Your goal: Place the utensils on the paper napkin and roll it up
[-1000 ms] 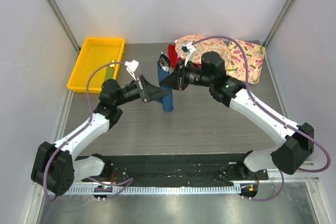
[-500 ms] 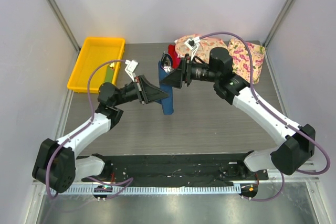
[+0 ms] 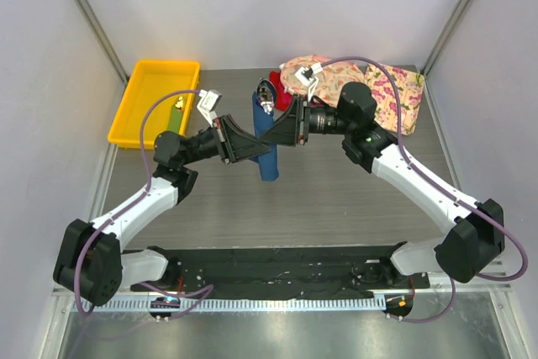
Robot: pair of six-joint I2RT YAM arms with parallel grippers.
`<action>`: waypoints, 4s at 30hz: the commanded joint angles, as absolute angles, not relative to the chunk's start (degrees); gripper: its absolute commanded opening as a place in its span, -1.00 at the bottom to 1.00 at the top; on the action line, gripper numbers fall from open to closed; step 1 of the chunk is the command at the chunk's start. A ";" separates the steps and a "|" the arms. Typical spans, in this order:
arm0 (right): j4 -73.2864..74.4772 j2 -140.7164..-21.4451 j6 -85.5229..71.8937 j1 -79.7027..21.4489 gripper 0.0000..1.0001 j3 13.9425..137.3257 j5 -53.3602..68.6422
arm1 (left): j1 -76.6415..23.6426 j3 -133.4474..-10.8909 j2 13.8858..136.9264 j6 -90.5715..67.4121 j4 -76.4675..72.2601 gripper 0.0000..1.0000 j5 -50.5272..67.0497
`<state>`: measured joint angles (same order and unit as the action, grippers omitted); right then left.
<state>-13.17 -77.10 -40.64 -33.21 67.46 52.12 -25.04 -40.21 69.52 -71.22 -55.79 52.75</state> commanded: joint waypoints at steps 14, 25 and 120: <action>1.74 -73.39 -27.52 -37.08 -0.98 71.28 31.05 | -25.22 -44.12 67.24 -66.98 -47.47 -0.16 48.78; 6.68 -73.65 -24.08 -39.46 -0.98 72.86 18.12 | -27.77 -45.09 64.34 -56.88 -33.50 0.03 43.43; 4.48 -82.00 -30.59 -27.25 0.99 74.62 38.23 | 12.90 -86.01 97.79 -2.30 31.45 -0.93 54.68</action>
